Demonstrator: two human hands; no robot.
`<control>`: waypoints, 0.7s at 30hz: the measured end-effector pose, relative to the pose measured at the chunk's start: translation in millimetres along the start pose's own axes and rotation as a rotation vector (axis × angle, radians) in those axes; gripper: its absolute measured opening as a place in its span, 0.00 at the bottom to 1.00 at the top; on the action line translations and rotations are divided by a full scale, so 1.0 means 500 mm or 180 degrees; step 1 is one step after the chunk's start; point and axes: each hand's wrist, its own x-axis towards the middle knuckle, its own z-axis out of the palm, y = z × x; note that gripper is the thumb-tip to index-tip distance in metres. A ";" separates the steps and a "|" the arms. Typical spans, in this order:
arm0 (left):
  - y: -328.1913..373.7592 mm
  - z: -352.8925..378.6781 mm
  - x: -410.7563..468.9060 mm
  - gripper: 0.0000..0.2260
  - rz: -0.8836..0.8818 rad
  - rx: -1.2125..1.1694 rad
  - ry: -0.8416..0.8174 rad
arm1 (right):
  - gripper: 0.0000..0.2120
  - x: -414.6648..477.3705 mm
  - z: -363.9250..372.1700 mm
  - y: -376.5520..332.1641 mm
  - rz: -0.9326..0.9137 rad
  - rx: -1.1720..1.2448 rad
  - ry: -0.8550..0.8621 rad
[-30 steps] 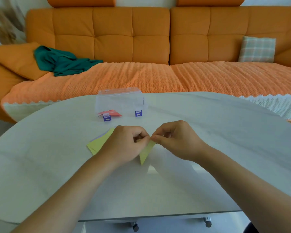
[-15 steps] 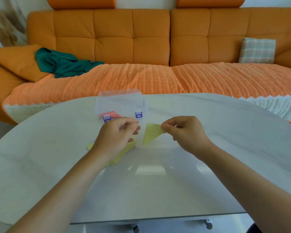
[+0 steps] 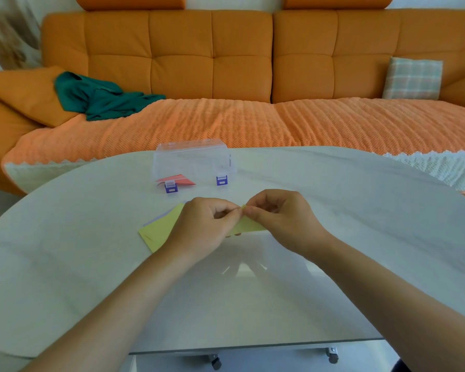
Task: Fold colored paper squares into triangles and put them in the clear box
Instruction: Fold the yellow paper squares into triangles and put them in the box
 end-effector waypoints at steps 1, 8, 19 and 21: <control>0.001 -0.003 0.001 0.08 -0.0009 0.0006 -0.0040 | 0.05 0.000 0.001 -0.001 0.0027 0.0094 0.0009; -0.014 -0.051 0.025 0.11 -0.0296 0.0057 -0.0498 | 0.07 0.007 -0.006 -0.007 0.0371 0.0689 0.0756; -0.032 -0.115 0.074 0.06 -0.0059 -0.0278 0.0228 | 0.04 0.086 0.069 -0.054 0.0280 0.0768 0.0748; -0.051 -0.144 0.083 0.08 -0.0092 -0.0345 0.0496 | 0.04 0.120 0.086 -0.073 0.0263 0.0620 0.0499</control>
